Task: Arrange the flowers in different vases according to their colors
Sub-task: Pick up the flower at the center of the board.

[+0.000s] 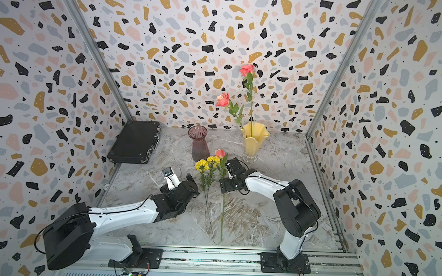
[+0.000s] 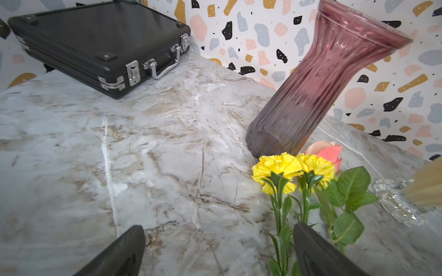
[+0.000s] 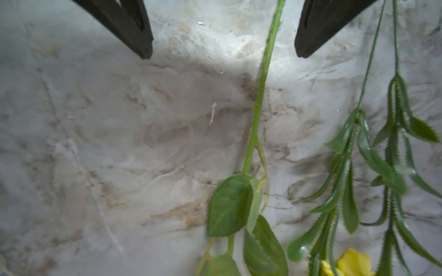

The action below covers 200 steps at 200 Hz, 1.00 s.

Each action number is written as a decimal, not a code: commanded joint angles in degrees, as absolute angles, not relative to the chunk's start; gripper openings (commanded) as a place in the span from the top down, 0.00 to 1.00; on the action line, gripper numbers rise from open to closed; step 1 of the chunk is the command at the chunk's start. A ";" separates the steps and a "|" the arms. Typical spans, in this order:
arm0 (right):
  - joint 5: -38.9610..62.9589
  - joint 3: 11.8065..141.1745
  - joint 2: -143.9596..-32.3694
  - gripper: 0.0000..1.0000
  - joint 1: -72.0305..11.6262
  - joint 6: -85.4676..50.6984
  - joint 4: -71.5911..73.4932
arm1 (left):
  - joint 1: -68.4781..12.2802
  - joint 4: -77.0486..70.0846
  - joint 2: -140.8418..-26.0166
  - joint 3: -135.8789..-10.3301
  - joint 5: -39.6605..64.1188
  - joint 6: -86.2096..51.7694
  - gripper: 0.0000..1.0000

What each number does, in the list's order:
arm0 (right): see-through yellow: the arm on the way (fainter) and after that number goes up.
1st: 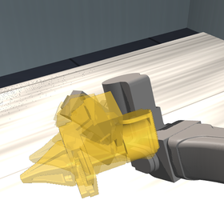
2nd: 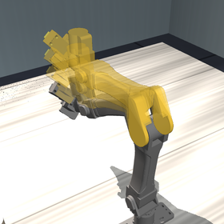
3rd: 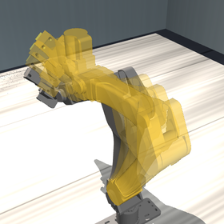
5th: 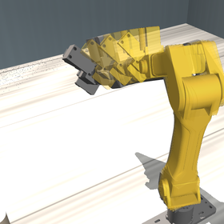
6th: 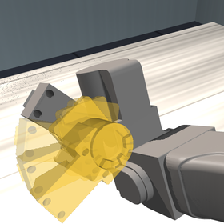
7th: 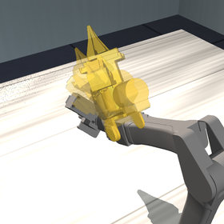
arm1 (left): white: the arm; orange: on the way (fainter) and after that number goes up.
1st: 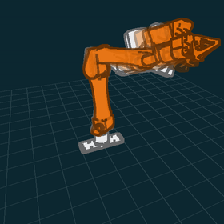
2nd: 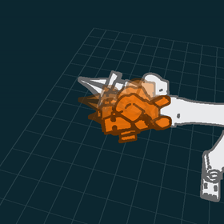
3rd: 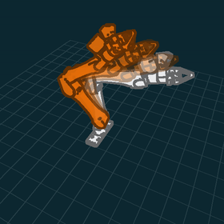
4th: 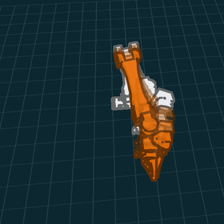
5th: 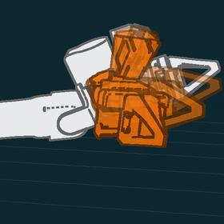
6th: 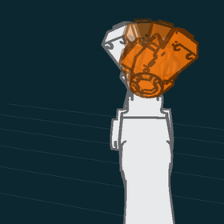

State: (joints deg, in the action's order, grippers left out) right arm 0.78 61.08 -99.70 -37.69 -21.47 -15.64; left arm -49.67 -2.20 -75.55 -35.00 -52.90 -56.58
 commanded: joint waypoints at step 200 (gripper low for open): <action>-6.37 68.60 -109.83 0.92 -42.19 -23.77 -18.66 | -49.68 -8.31 -78.69 -34.67 -45.64 -53.92 0.01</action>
State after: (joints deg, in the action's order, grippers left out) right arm -4.47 67.81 -109.60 -42.02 -23.09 -14.90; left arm -49.69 -6.74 -78.24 -34.83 -45.23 -54.72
